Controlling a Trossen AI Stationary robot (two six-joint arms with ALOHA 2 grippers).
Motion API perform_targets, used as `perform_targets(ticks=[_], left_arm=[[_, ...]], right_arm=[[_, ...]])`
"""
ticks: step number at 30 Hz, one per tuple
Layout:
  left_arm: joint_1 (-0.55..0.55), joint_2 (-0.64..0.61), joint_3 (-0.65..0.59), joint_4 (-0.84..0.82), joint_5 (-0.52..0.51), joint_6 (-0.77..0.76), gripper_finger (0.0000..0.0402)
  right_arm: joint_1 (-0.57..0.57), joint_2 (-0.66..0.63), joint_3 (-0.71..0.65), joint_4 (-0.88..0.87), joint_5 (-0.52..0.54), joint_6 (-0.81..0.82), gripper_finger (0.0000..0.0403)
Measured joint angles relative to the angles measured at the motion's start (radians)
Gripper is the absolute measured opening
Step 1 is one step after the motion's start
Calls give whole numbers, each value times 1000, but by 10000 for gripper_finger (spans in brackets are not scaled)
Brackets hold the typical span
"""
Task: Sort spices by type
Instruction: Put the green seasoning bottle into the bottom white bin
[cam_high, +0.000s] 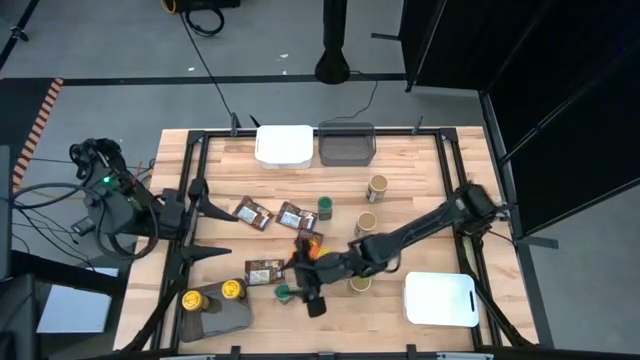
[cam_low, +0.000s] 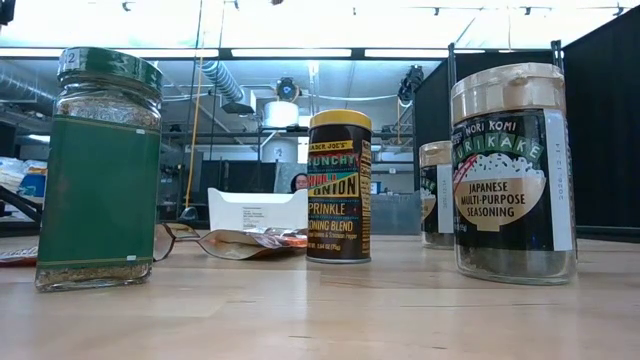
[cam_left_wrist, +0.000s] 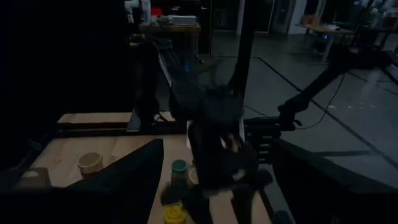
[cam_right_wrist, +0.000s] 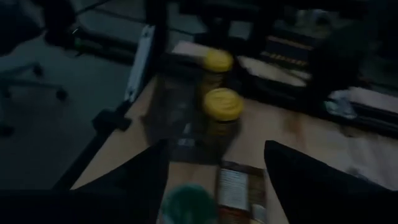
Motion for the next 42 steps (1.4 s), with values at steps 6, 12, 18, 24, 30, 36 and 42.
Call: perform_targets(ticks=[6, 12, 18, 24, 30, 36, 42], left_arm=[[-1, -4, 0, -25, 1, -25, 298], [-1, -4, 0, -32, 1, -24, 298], [-1, -4, 0, -37, 3, -24, 298], [-1, -4, 0, -42, 4, -24, 298], [-1, -4, 0, -43, 3, -24, 298], [-1, -4, 0, -43, 3, -24, 298], [-1, -4, 0, -43, 3, -24, 298]], right_arm=[[-1, 129, 137, -12, -50, 6, 326], [-11, 199, 202, -84, -114, 34, 347], [-20, 202, 205, -160, -88, 35, 340], [-24, 202, 200, -259, -93, 34, 324], [-24, 204, 182, -261, -98, 33, 318], [-27, 203, 182, -267, -102, 33, 317], [-36, 203, 182, -278, -129, 26, 311]])
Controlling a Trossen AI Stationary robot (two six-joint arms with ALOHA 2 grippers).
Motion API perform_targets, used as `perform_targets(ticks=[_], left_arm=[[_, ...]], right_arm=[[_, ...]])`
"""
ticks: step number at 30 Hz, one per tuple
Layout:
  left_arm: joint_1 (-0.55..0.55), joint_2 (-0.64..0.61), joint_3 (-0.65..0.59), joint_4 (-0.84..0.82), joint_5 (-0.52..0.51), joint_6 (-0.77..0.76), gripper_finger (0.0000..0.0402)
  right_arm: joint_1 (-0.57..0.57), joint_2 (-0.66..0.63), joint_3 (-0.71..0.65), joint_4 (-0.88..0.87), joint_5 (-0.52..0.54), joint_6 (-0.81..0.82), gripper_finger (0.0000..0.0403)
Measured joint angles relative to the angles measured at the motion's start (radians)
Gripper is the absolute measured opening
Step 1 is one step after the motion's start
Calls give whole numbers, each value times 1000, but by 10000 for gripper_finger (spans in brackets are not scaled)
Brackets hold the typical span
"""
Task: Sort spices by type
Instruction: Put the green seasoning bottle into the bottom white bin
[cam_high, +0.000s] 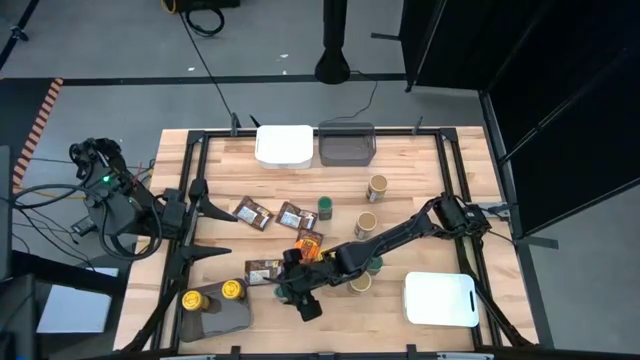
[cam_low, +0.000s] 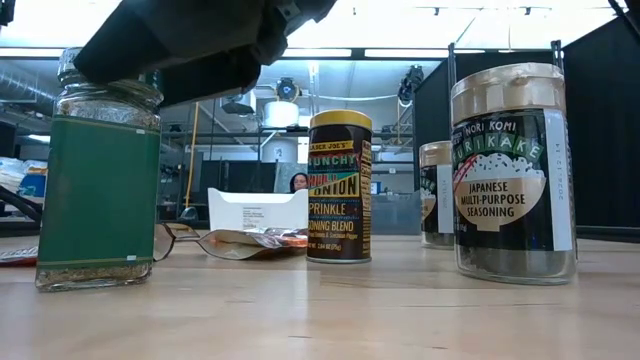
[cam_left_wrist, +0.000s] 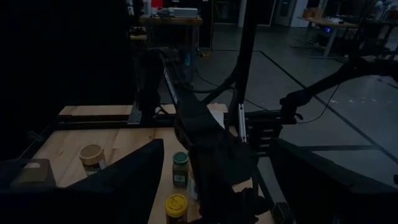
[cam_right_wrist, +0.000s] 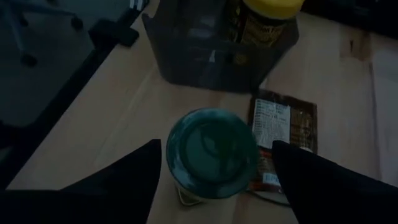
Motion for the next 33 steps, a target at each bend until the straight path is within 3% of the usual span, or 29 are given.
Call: perform_targets(ticks=[16, 24, 33], left_arm=[[0, 0, 0, -7, 0, 2, 298], [0, 0, 0, -24, 0, 3, 298], [0, 0, 0, -24, 0, 3, 298]], right_arm=[[-25, 0, 0, 18, -75, 5, 258], [-25, -1, 0, 14, -76, 26, 213], [-24, -3, 0, 20, -33, 140, 209]])
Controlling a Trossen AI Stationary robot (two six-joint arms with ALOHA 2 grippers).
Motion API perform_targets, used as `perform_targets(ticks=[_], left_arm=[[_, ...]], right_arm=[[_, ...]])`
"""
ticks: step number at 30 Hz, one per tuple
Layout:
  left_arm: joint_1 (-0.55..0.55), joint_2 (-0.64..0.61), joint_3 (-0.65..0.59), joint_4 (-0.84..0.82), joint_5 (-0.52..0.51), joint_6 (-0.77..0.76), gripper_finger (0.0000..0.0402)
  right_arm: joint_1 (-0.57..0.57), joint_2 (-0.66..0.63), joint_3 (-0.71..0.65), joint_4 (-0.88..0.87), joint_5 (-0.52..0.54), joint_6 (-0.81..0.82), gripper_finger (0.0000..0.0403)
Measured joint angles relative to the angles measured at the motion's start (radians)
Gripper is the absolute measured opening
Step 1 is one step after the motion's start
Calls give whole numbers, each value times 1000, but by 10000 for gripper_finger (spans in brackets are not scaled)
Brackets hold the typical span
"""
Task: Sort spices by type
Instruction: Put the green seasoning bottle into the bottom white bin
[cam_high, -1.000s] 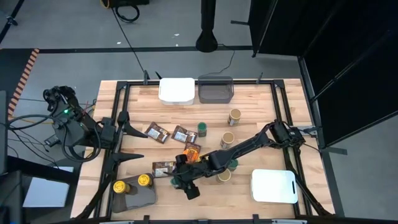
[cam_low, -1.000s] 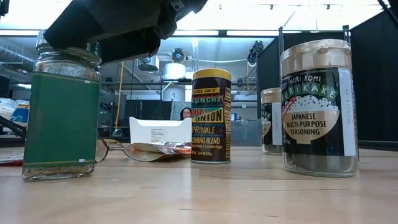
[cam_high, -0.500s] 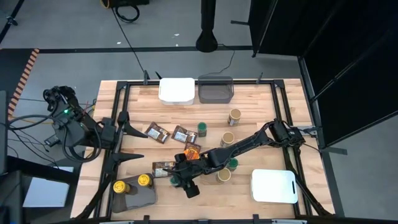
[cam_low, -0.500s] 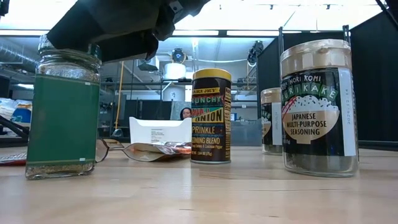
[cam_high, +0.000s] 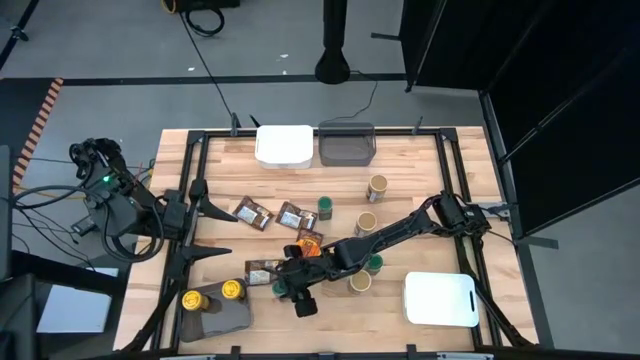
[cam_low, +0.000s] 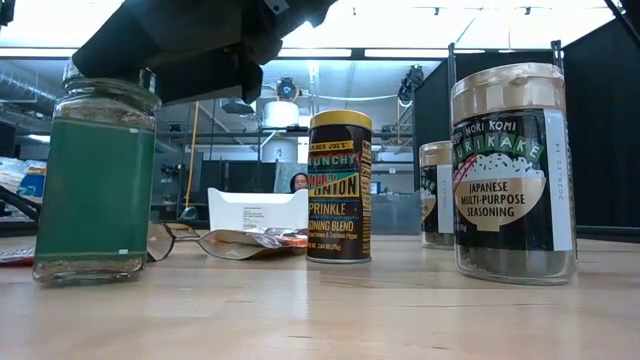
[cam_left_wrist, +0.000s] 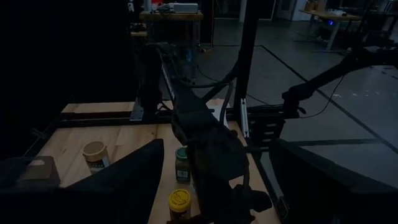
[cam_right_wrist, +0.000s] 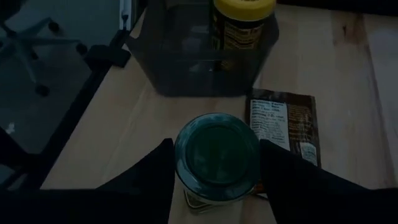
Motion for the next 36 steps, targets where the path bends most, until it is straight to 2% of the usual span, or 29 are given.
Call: perform_targets(ticks=[9, 19, 23, 26, 36], left_arm=[[0, 0, 0, 0, 0, 0, 298], [0, 0, 0, 0, 0, 0, 298], [0, 0, 0, 0, 0, 1, 298], [0, 0, 0, 0, 0, 1, 298], [0, 0, 0, -1, 0, 1, 298]], right_arm=[[0, -6, 79, -18, 23, 19, 207], [-1, -23, 235, -362, 49, -8, 206], [10, -95, 238, -409, 54, -2, 206], [23, -162, 240, -469, 96, 2, 206], [108, -376, 240, -845, 269, 192, 206]])
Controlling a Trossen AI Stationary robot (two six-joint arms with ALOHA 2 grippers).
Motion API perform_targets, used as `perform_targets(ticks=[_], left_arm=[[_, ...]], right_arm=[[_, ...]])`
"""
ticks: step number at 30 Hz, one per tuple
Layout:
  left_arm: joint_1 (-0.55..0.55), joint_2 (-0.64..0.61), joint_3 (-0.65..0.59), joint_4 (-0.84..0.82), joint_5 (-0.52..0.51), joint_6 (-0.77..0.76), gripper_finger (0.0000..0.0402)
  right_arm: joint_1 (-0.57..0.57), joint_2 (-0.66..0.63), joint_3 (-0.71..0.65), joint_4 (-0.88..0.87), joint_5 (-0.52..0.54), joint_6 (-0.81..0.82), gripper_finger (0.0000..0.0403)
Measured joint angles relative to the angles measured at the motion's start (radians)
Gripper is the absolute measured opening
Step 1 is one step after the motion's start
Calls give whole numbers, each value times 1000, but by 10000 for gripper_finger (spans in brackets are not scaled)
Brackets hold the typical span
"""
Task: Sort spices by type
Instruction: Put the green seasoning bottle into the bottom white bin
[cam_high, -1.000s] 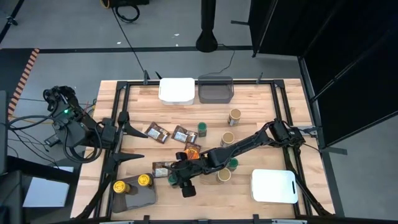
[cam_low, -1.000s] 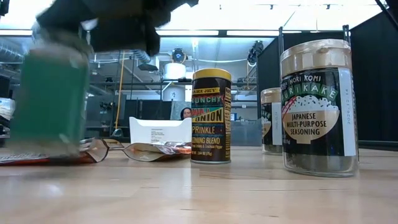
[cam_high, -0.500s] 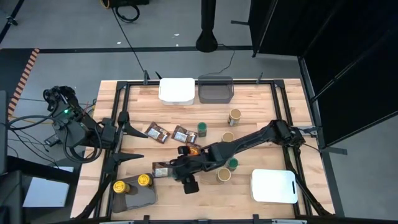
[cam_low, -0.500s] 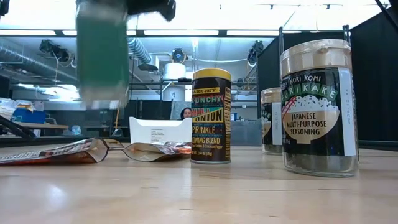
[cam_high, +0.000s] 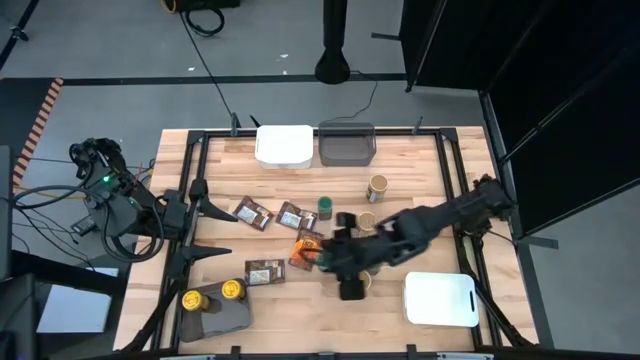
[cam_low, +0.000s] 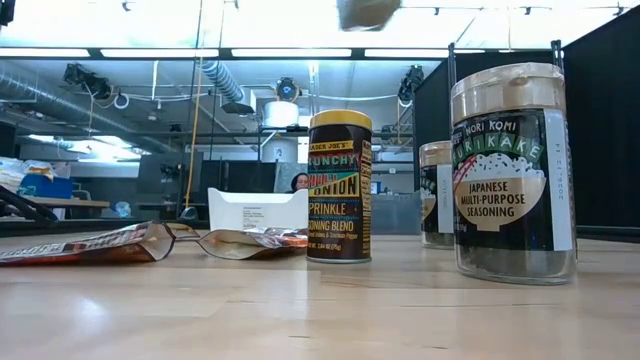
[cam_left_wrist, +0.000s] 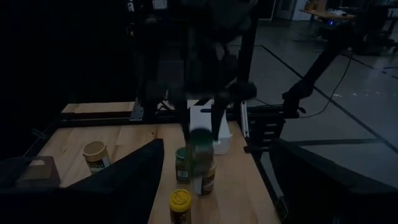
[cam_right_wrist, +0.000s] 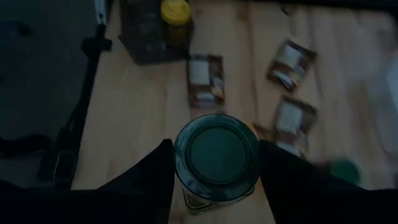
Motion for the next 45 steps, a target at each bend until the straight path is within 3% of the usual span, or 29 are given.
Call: perform_targets(ticks=[6, 14, 19, 26, 31, 40, 45], left_arm=[[0, 0, 0, 0, 0, 29, 298], [0, 0, 0, 0, 0, 30, 298], [0, 0, 0, 0, 0, 30, 298], [0, 0, 0, 1, -3, 73, 298], [0, 0, 0, 10, -8, 83, 298], [1, 0, 0, 9, -29, 107, 298], [5, 0, 0, 8, -29, 110, 298]], right_arm=[[126, -99, 0, -217, 165, 244, 206], [364, -140, 0, -491, 326, 739, 206], [473, -131, -65, -502, 385, 967, 206], [559, -131, -264, -507, 378, 1302, 206], [609, -138, -326, -502, 367, 1481, 206], [675, -190, -431, -505, 228, 1765, 206], [675, -195, -486, -504, 104, 1814, 206]])
